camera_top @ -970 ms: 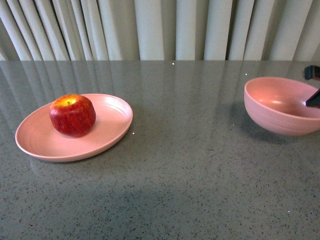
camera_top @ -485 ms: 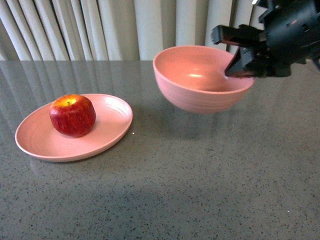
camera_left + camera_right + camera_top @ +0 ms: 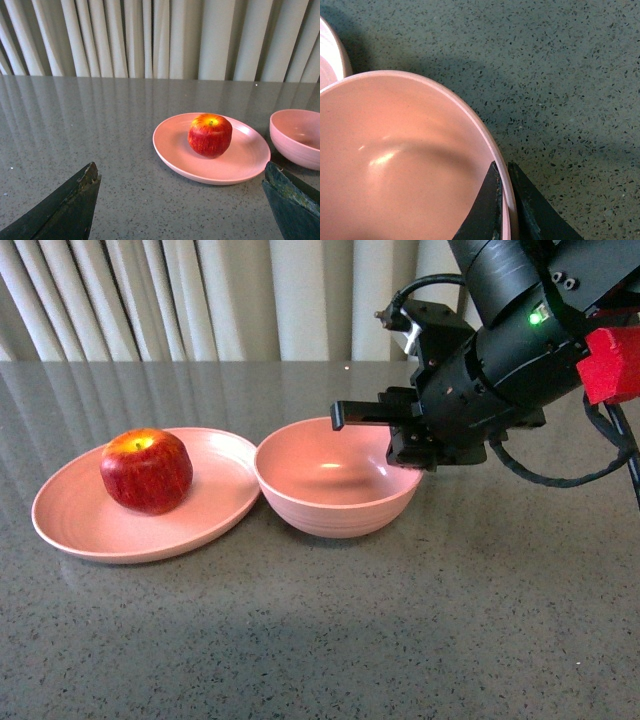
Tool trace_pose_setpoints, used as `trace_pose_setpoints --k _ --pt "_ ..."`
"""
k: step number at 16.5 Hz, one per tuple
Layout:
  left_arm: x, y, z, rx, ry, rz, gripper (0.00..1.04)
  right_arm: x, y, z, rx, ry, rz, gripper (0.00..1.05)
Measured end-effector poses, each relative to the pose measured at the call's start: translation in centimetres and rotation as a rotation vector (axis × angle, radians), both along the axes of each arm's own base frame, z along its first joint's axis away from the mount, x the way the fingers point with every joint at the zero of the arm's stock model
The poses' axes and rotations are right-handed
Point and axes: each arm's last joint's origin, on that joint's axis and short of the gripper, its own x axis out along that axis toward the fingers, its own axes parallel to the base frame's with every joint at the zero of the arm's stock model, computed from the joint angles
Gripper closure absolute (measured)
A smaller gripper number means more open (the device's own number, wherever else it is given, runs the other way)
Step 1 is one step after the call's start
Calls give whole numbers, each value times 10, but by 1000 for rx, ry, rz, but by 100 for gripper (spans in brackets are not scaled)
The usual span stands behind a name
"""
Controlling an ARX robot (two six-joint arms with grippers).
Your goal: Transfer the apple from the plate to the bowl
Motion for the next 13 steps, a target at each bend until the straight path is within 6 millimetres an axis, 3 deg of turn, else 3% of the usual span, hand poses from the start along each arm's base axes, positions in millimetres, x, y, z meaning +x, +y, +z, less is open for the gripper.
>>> trace_pose_setpoints --k 5,10,13 --pt "0 0 0 0 0 0 7 0 5 -6 18 37 -11 102" --pt "0 0 0 0 0 0 7 2 -1 -3 22 21 -36 51" --pt "0 0 0 0 0 0 7 -7 -22 23 69 -63 -70 20"
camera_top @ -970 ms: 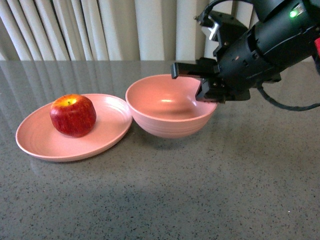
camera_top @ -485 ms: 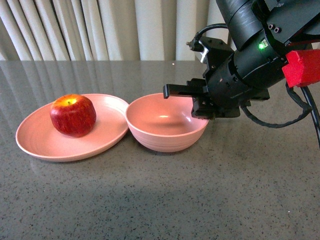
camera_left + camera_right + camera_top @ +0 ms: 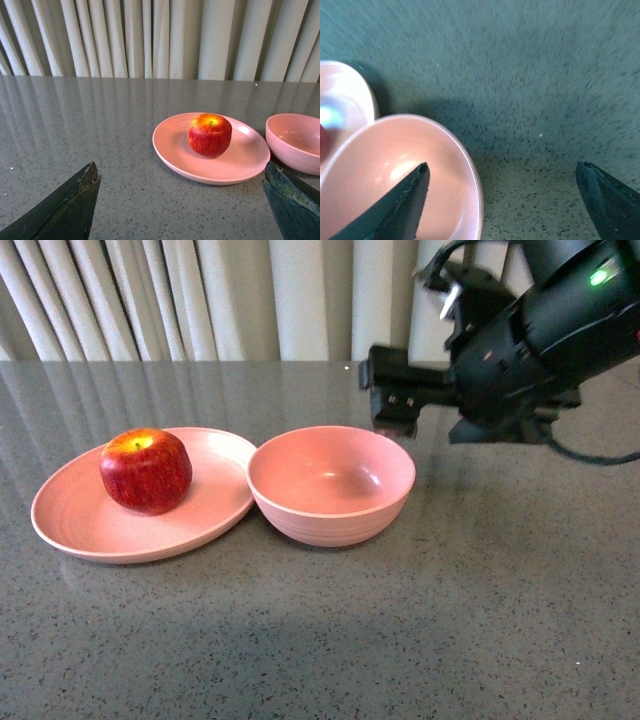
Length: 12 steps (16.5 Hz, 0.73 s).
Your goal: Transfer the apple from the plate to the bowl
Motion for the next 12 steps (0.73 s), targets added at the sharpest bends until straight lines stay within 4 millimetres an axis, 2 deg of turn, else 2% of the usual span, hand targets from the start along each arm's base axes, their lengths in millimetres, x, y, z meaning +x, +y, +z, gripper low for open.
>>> trace_pose_setpoints --k 1,2,3,4,5,6,7,8,9,10,12 --pt "0 0 0 0 0 0 7 -7 -10 17 32 -70 -10 9" --pt "0 0 0 0 0 0 7 -39 -42 58 99 -247 -35 7" --pt "0 0 0 0 0 0 7 -59 -62 74 125 -338 -52 6" --pt "0 0 0 0 0 0 7 -77 -79 86 130 -421 -80 7" --pt "0 0 0 0 0 0 7 -110 -107 97 123 -537 -133 7" --pt "0 0 0 0 0 0 7 -127 -120 100 102 -596 -163 7" --pt "0 0 0 0 0 0 7 -147 -134 102 58 -676 -212 9" --pt "0 0 0 0 0 0 7 -168 -141 100 -21 -746 -302 17" --pt "0 0 0 0 0 0 7 -202 -144 82 -93 -756 -351 32" --pt "0 0 0 0 0 0 7 -226 -143 57 -115 -735 -340 45" --pt "0 0 0 0 0 0 7 -253 -143 22 -130 -707 -333 65"
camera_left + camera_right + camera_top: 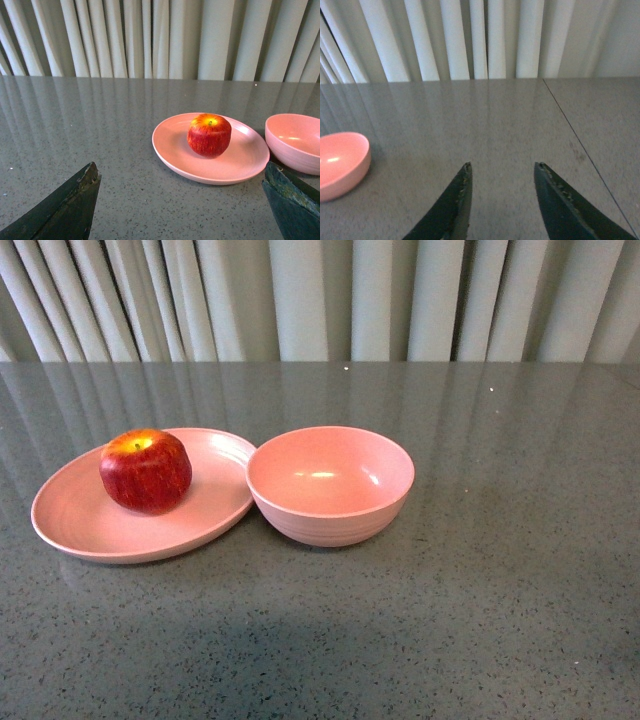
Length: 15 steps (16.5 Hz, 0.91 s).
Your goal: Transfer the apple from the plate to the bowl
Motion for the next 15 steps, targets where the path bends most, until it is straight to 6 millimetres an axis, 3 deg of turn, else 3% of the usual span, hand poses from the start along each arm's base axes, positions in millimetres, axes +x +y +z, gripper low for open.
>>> trace_pose_setpoints --k 1,3,6,15 --pt "0 0 0 0 0 0 7 -14 0 -17 -4 -27 1 80" --pt "0 0 0 0 0 0 7 -19 0 -18 -10 -73 0 103" --pt "0 0 0 0 0 0 7 -23 0 -33 -15 -55 1 103" --pt "0 0 0 0 0 0 7 -38 0 -47 -16 -65 -1 103"
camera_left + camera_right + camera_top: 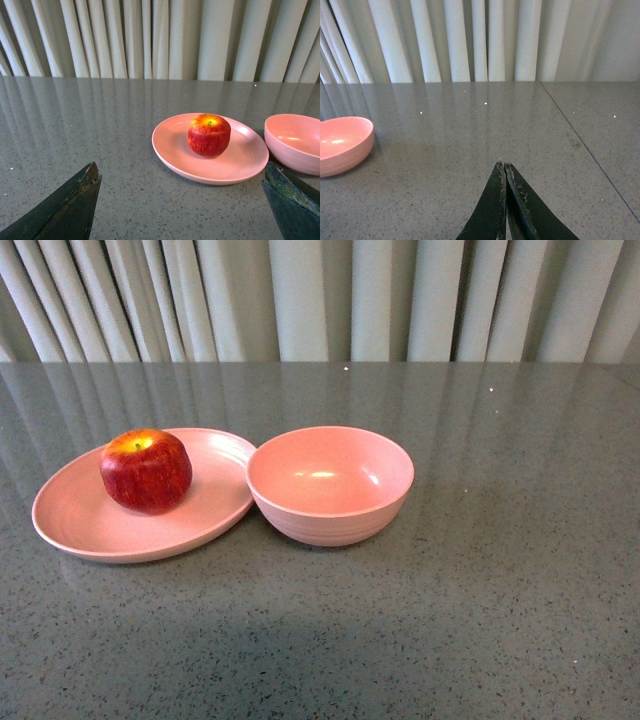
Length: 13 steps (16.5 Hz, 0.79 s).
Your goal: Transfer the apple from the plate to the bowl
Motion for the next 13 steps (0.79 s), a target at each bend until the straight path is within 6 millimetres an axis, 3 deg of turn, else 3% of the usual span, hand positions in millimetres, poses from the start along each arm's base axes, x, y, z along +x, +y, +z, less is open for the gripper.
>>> trace_pose_setpoints --k 2,11,12,13 --pt "0 0 0 0 0 1 7 0 0 -9 0 11 0 103" --pt "0 0 0 0 0 0 7 0 0 -8 0 -2 -1 103" --pt "0 0 0 0 0 0 7 0 0 -8 -1 -2 0 99" --pt "0 0 0 0 0 0 7 0 0 -8 -1 -2 -1 88"
